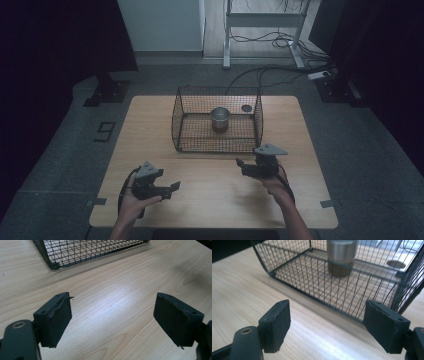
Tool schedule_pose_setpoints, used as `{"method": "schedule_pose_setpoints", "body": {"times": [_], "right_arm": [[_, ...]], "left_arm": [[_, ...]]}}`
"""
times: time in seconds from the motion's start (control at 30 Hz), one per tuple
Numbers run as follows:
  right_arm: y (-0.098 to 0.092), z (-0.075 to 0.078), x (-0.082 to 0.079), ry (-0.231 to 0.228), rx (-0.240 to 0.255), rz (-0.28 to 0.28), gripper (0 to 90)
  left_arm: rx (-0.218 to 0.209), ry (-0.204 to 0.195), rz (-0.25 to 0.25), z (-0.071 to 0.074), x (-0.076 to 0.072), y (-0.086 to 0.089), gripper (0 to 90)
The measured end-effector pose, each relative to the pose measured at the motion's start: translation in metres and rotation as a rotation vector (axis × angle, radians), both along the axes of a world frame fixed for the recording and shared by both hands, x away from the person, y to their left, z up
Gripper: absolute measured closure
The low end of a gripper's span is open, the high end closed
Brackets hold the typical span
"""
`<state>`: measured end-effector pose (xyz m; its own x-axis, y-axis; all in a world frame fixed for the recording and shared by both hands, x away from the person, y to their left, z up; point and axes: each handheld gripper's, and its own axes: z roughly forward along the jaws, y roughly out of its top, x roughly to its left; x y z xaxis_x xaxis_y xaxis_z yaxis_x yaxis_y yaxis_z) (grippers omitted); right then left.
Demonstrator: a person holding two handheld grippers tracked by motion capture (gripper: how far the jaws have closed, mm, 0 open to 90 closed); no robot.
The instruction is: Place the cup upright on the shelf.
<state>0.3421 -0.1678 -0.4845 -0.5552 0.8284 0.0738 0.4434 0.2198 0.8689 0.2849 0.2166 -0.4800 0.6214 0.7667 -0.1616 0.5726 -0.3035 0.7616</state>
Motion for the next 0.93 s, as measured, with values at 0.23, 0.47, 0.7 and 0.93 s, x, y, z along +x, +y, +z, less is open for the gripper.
{"method": "schedule_pose_setpoints", "body": {"times": [0.23,0.47,0.7,0.93], "right_arm": [[0.002,-0.028,-0.007,0.048,0.003,0.002,21.5],[0.004,-0.052,-0.006,0.106,-0.017,0.000,21.9],[0.004,-0.056,-0.005,0.106,-0.032,-0.001,21.6],[0.003,-0.059,-0.005,0.112,-0.070,-0.016,18.6]], "left_arm": [[0.002,0.003,0.001,-0.001,0.001,0.000,15.4],[0.008,0.007,-0.001,-0.002,0.001,-0.002,15.3],[0.009,0.007,0.002,-0.002,0.001,-0.001,15.4],[0.011,0.005,0.008,-0.002,0.001,0.000,15.5]]}}
